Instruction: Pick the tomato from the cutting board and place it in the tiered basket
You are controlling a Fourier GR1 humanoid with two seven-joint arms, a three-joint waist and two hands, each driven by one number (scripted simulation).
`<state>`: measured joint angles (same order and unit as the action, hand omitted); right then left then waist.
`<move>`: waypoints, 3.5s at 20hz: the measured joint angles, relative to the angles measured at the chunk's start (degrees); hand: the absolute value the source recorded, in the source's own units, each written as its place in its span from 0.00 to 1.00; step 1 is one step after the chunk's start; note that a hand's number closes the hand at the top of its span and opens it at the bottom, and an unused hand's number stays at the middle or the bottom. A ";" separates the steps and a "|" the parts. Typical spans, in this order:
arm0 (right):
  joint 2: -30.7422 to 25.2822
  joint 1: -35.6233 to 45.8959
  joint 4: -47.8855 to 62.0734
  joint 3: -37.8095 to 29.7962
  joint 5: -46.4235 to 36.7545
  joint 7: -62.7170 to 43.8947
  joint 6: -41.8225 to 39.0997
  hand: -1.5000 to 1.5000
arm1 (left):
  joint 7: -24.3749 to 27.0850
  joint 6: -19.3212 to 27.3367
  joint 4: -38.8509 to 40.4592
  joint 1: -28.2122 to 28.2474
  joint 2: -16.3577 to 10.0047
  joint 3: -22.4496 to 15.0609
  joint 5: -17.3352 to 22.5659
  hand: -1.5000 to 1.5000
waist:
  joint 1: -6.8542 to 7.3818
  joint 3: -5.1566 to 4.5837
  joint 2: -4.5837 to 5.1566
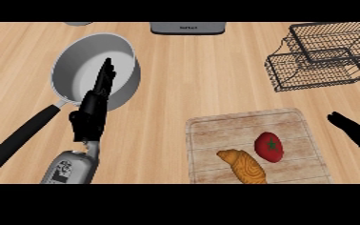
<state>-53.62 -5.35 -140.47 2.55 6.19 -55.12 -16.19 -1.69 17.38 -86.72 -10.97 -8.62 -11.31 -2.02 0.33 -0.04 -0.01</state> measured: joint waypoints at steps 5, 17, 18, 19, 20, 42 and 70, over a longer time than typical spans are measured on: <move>1.65 -0.33 -0.90 3.31 -5.35 -0.57 -0.75 0.00 | -1.21 -0.89 -1.76 1.14 -0.15 0.69 -0.16 0.50 | -0.34 0.01 -0.05; 3.42 3.42 2.00 11.49 -14.63 1.17 -4.45 0.00 | -1.03 -1.38 -2.22 1.96 1.53 0.98 -1.76 0.50 | -0.20 0.05 -0.06; 3.21 3.30 2.35 11.46 -15.50 1.99 -5.07 0.00 | -0.84 -1.51 -2.55 2.67 1.50 0.94 -1.85 0.50 | -0.23 0.05 -0.06; 3.30 3.16 2.52 11.99 -16.19 2.33 -5.45 0.00 | -0.89 -1.77 -2.96 3.09 1.33 1.00 -1.88 0.50 | -0.26 0.05 -0.08; 3.89 3.55 2.83 13.14 -17.27 2.31 -5.47 0.00 | -1.52 -1.69 -3.05 2.73 1.40 0.99 -2.24 0.50 | -0.27 0.05 -0.07; 17.92 -2.12 13.26 11.32 -36.23 13.41 -9.32 0.00 | -1.17 -4.32 -3.19 3.07 3.32 4.26 -3.86 0.50 | -0.48 0.06 -0.05; 35.01 1.16 25.22 10.39 -49.57 21.71 -15.25 0.00 | -0.38 -6.64 -3.30 3.81 6.71 5.92 -6.91 0.50 | -0.37 0.09 -0.07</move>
<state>-18.61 -4.19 -115.24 12.94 -43.39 -33.41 -31.44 -2.07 10.74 -90.01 -7.16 -1.91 -5.39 -8.92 -0.05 0.05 -0.08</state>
